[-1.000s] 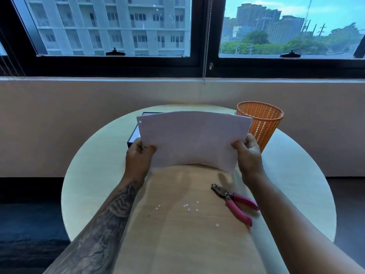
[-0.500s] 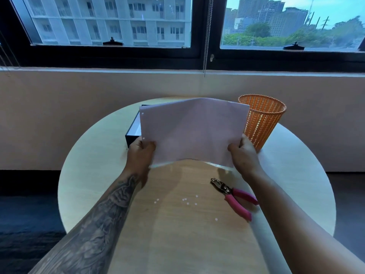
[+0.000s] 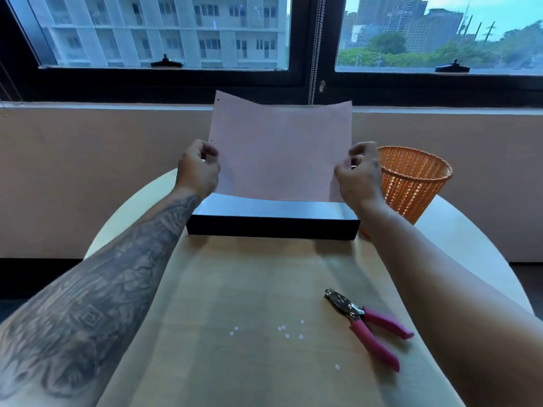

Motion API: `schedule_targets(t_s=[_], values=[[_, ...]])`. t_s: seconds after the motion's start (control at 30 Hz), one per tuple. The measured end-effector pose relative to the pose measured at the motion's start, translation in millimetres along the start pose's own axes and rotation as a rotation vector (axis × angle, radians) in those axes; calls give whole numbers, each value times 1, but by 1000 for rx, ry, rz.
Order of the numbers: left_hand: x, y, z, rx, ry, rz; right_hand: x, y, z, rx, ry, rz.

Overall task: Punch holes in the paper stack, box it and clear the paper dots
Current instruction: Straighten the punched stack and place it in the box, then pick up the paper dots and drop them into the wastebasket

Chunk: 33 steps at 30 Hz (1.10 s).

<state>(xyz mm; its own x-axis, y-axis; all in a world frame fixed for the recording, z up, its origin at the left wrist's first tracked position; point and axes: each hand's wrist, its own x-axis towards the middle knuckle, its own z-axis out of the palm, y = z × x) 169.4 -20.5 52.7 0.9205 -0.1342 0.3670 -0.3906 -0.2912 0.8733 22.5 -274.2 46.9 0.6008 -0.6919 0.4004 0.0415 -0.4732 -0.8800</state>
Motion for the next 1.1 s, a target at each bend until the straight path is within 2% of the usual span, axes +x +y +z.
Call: schedule_targets(t_s=[0.1, 0.23, 0.37, 0.5, 0.63, 0.73, 0.8, 0.87, 0.9, 1.0, 1.03, 1.1], values=[[13, -21, 10, 112, -90, -24, 12, 22, 22, -168, -100, 61], [12, -49, 18, 376, -305, -128, 12, 51, 35, -493, -336, 172], [7, -63, 24, 575, -463, -179, 6, 56, 38, -796, -575, 186], [4, -62, 24, 637, -527, -204, 3, 52, 34, -924, -659, 175], [-6, -61, 24, 663, -572, -211, -7, 51, 25, -967, -660, 197], [-13, -62, 23, 681, -582, -207, -18, 52, 19, -957, -656, 199], [-20, -60, 22, 693, -583, -179, -26, 52, 14, -902, -601, 136], [-29, -55, 19, 667, -502, -63, -36, 49, 6, -721, -476, -10], [-35, -53, 17, 639, -408, 38, -44, 45, -1, -639, -434, -108], [-63, -43, 5, 533, -173, 278, -87, 31, -29, -575, -416, -361], [-76, -41, 0, 493, -155, 328, -106, 28, -41, -561, -424, -395], [-108, -40, -10, 429, -169, 368, -142, 31, -67, -565, -496, -348]])
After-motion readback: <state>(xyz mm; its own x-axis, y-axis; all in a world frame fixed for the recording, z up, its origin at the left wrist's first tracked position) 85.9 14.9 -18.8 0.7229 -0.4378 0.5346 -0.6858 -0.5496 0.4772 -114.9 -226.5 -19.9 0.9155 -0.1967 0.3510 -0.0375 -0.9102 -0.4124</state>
